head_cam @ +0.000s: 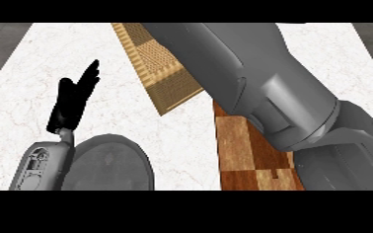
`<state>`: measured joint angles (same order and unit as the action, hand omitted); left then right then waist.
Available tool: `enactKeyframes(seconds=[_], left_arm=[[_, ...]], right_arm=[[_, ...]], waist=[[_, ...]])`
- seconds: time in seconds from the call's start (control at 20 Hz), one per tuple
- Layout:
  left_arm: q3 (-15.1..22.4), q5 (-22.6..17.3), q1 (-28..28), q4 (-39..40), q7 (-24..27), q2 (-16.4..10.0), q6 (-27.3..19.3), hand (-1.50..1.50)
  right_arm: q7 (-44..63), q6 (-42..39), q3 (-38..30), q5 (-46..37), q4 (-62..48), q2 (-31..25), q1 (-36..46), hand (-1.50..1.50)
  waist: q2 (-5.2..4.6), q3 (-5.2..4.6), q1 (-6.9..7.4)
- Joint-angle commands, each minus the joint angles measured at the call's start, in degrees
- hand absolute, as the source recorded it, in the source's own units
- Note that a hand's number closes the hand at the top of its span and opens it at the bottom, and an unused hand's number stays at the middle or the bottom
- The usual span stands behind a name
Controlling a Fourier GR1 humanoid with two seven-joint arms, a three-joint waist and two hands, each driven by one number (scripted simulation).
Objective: Pick the squash from the cutting board and place it in the basket
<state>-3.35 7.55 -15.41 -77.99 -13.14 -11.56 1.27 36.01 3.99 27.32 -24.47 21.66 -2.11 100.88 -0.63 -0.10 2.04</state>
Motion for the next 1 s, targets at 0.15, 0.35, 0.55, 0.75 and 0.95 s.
enactKeyframes(seconds=[0.15,0.35,0.55,0.75,0.95], left_arm=[[-0.5,-0.9,2.4,1.0,3.1,-0.1,1.5,0.00],[-0.6,-0.7,0.9,0.3,0.2,-0.1,1.1,0.00],[0.9,0.7,3.5,-3.4,-0.2,1.3,-0.5,0.00],[0.1,0.3,-0.3,0.8,1.2,0.3,0.9,0.00],[0.8,0.7,-1.0,-0.8,-1.7,2.2,-0.8,0.00]], right_arm=[[-7.3,-0.2,-1.5,-1.6,-5.2,0.2,-2.9,1.50],[-6.1,2.2,-3.9,1.0,-6.2,2.1,-5.4,1.50],[-6.9,6.8,-8.0,3.8,-7.3,2.1,-8.2,-1.50],[-11.6,11.7,-8.6,4.8,-6.5,2.1,-11.3,-1.50],[-18.1,18.1,-11.3,5.4,-5.5,0.9,-13.2,-1.50]], waist=[[-0.06,-0.01,-0.09],[-0.20,-0.02,0.64],[-0.08,0.04,0.95],[-0.39,0.00,0.90],[-0.34,0.06,0.25]])
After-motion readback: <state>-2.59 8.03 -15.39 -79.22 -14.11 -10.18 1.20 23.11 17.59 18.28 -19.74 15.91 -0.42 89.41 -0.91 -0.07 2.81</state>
